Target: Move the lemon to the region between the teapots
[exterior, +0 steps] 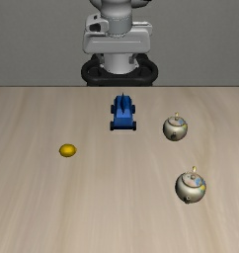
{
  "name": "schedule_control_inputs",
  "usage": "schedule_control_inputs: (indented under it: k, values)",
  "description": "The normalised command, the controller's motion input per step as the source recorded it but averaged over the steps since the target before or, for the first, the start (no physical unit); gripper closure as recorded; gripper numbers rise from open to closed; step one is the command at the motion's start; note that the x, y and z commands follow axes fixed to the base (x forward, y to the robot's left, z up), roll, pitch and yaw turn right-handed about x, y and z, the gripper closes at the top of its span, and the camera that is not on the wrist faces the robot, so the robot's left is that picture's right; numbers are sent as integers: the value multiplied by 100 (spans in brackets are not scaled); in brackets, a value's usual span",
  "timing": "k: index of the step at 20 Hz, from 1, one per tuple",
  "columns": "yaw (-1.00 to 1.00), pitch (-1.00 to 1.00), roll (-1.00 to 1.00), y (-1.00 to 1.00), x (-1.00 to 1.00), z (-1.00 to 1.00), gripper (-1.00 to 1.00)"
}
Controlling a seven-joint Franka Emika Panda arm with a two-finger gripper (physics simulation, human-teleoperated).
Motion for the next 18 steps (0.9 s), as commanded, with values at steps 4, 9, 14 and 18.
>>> schedule_control_inputs:
  k: [4, 9, 14, 18]
  values:
    - [0, 0, 0, -100, 0, 0, -100]
    - [0, 0, 0, -100, 0, 0, -100]
    - [0, 0, 0, -80, 20, 0, -100]
    - [0, 0, 0, 0, 100, 0, -100]
